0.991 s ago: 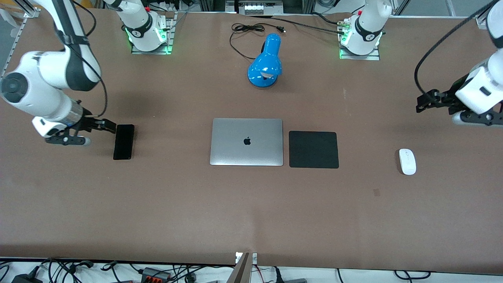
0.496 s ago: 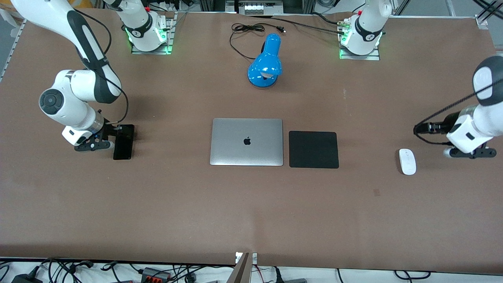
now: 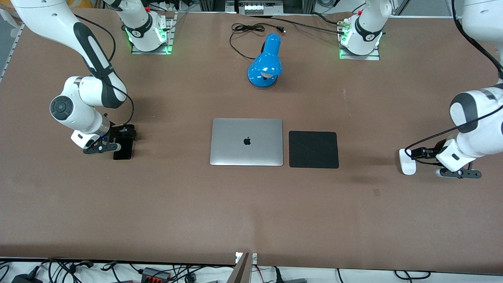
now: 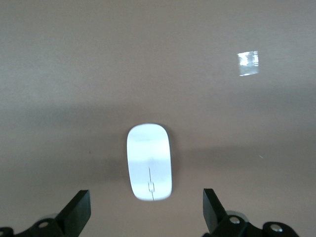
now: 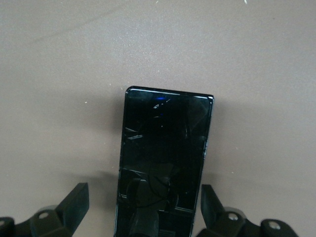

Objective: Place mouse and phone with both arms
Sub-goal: 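Close the right gripper on the phone while the left gripper grasps the mouse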

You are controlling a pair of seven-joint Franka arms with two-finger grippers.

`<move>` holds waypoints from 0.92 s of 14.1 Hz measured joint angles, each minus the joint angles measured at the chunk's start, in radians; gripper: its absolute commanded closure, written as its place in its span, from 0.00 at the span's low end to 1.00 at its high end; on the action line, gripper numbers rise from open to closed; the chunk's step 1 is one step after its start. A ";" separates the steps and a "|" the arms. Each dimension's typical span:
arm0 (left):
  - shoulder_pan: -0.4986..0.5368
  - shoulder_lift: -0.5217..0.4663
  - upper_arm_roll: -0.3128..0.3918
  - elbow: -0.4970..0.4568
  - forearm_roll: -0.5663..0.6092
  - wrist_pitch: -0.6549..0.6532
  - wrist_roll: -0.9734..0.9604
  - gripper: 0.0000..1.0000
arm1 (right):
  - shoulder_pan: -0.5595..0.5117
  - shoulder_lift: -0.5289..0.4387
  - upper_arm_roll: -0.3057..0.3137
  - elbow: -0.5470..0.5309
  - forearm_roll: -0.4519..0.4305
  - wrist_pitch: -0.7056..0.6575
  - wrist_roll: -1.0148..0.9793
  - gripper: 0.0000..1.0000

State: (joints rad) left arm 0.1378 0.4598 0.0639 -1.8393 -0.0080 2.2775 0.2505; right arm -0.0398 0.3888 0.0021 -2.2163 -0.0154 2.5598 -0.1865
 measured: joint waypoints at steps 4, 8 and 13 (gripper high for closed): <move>0.000 0.030 -0.001 -0.162 0.000 0.329 0.028 0.00 | 0.000 0.020 -0.002 0.000 0.000 0.017 -0.004 0.00; 0.003 0.079 -0.001 -0.241 0.000 0.514 0.052 0.00 | 0.000 0.036 -0.004 0.001 0.000 0.026 -0.006 0.00; 0.011 0.091 -0.001 -0.245 0.000 0.518 0.056 0.58 | 0.000 0.037 -0.005 0.001 0.000 0.027 -0.007 0.00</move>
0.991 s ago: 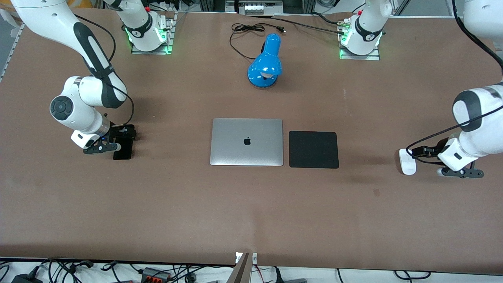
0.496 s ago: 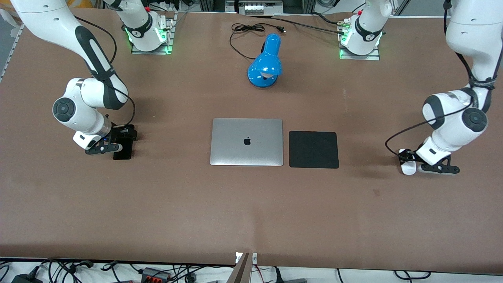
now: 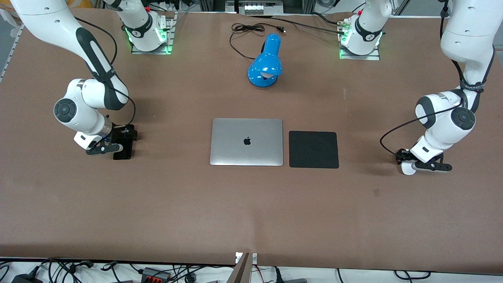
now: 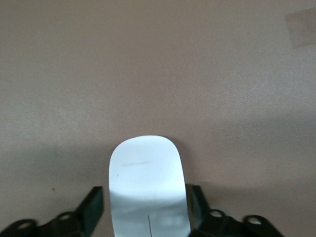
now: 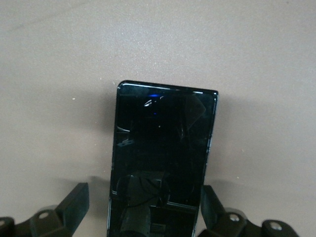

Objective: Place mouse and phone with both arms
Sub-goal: 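Close the right gripper on the phone while the left gripper grasps the mouse, then carry the phone beside the laptop while the left gripper carries the mouse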

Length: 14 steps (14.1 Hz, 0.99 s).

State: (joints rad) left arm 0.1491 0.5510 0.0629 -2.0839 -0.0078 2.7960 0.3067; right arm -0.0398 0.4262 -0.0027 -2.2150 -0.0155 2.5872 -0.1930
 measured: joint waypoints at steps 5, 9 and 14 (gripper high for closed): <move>0.001 -0.006 -0.002 0.008 0.000 -0.015 0.009 0.63 | 0.000 0.006 -0.011 0.000 0.000 0.003 -0.007 0.00; 0.000 -0.087 -0.006 0.131 0.000 -0.336 0.029 0.63 | 0.000 0.010 -0.026 0.002 0.000 0.007 -0.028 0.00; -0.006 -0.210 -0.048 0.379 0.000 -0.878 0.027 0.66 | 0.000 0.011 -0.026 0.002 0.000 0.007 -0.028 0.00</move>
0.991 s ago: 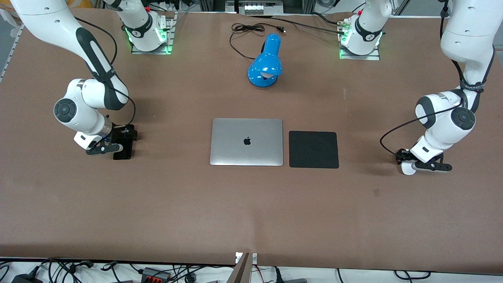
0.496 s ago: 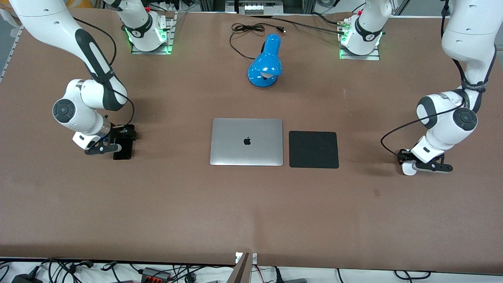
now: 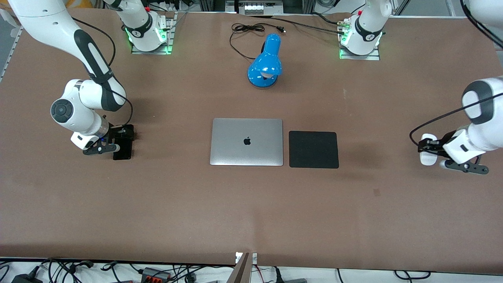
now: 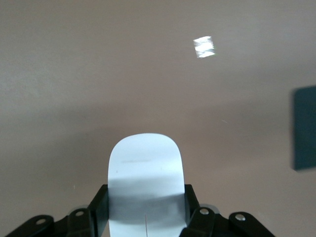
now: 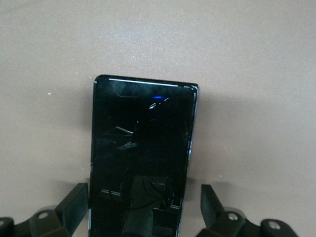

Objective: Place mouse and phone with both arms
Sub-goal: 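Carry the phone beside the laptop while the left gripper carries the mouse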

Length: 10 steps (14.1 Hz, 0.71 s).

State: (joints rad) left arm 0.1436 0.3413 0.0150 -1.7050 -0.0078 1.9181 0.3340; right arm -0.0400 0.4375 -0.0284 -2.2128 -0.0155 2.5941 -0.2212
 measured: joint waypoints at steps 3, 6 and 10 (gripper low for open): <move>-0.003 -0.006 -0.075 0.096 0.000 -0.151 -0.073 0.66 | 0.001 0.006 0.000 0.000 0.000 0.000 0.000 0.20; -0.049 -0.006 -0.156 0.117 0.028 -0.176 -0.244 0.66 | 0.003 0.008 0.000 0.001 -0.001 0.000 0.000 0.89; -0.196 0.003 -0.197 0.114 0.054 -0.176 -0.523 0.71 | 0.003 0.007 0.000 0.003 -0.001 0.000 -0.004 1.00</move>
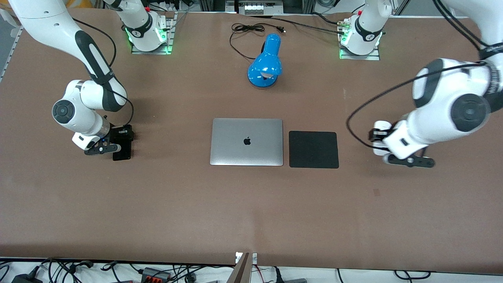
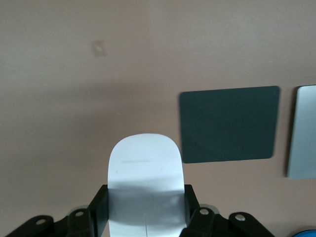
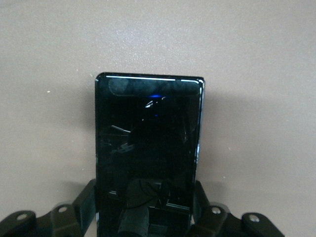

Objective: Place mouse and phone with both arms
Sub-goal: 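Carry the phone beside the laptop while the left gripper carries the mouse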

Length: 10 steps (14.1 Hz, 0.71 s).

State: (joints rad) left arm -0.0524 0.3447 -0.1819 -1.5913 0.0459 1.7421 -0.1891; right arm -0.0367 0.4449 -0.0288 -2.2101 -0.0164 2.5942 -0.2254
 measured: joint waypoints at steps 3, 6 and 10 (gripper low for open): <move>-0.098 0.029 -0.003 -0.031 0.002 0.066 -0.131 0.71 | 0.008 -0.009 0.005 0.012 0.000 -0.006 -0.007 1.00; -0.143 0.052 -0.003 -0.140 0.003 0.264 -0.200 0.71 | 0.043 -0.053 0.057 0.079 0.002 -0.148 0.026 1.00; -0.157 0.082 -0.003 -0.282 0.067 0.503 -0.286 0.71 | 0.130 -0.072 0.142 0.129 0.008 -0.224 0.199 1.00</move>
State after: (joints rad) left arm -0.2098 0.4270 -0.1847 -1.8730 0.1126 2.2455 -0.4746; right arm 0.0929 0.3725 0.1137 -2.0811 -0.0083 2.3699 -0.0269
